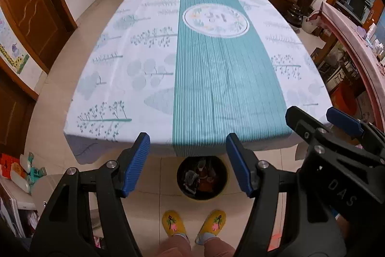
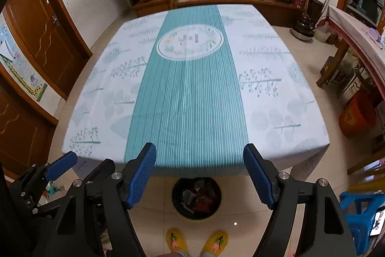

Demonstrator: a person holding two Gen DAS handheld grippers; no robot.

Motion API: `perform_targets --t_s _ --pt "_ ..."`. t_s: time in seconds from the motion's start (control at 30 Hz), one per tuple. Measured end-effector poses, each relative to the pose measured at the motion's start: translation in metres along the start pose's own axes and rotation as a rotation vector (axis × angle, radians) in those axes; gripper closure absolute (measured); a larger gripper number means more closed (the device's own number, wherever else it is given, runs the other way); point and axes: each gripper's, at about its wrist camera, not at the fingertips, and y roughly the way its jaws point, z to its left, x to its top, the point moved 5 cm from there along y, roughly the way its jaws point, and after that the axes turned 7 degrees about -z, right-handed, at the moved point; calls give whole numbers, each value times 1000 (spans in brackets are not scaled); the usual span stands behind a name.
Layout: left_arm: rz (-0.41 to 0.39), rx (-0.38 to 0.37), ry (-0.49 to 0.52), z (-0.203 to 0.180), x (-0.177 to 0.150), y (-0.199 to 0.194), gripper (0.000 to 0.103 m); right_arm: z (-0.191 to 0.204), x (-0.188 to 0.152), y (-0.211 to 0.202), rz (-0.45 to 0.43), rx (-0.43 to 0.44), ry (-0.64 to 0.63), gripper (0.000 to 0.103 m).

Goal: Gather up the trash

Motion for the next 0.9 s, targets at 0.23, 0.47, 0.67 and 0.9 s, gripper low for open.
perform_targets --t_s 0.23,0.47,0.67,0.9 --pt "-32 15 -8 -1 15 -21 40 8 16 -21 -28 62 16 27" --pt "-50 20 2 -1 26 -32 40 17 25 -32 -41 106 17 27" --pt "-47 8 6 -4 29 -31 40 17 30 -36 -59 82 -2 27" --pt "-45 -5 26 -12 33 -29 40 12 33 -42 -72 57 -2 27"
